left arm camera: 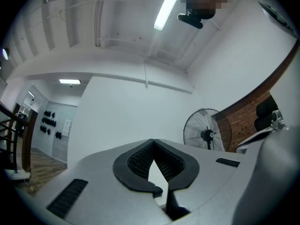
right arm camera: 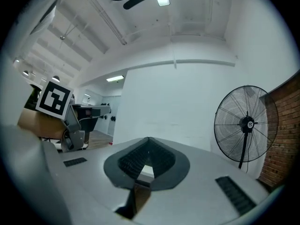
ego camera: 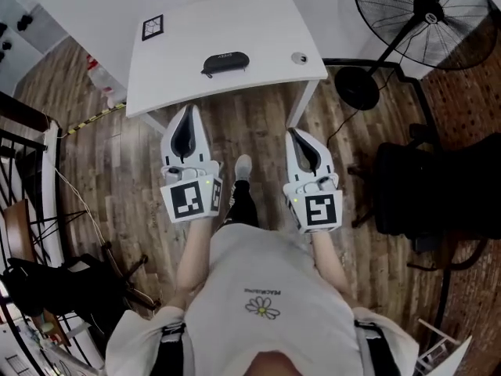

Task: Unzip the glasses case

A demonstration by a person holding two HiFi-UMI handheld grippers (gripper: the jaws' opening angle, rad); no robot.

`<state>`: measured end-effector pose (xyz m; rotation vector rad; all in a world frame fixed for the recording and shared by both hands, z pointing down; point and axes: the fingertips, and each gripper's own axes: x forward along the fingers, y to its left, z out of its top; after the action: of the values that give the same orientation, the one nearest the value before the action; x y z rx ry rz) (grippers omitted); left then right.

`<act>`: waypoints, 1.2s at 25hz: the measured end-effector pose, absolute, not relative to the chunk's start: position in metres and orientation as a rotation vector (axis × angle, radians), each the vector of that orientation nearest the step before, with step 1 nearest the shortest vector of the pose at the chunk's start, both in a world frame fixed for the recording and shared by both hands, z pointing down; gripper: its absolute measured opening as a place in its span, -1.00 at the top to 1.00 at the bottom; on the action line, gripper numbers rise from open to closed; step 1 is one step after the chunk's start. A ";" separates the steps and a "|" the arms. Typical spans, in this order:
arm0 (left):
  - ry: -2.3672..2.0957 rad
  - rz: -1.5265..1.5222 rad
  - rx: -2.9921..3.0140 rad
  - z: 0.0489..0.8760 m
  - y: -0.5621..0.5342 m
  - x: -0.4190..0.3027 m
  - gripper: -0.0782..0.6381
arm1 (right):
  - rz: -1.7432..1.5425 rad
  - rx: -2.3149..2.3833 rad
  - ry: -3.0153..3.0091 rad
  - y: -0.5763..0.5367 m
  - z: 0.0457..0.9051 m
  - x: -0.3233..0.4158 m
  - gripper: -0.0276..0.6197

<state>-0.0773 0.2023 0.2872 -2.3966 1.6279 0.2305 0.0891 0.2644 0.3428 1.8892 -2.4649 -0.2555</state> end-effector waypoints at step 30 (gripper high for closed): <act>1.733 0.104 -2.511 0.318 -0.156 -0.069 0.74 | -0.088 1.834 -2.392 -0.129 0.352 0.094 0.89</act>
<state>-0.0690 -0.1559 0.3180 -2.5112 1.7334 0.1042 0.0943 -0.1290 0.3517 1.8336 -2.3925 -0.0882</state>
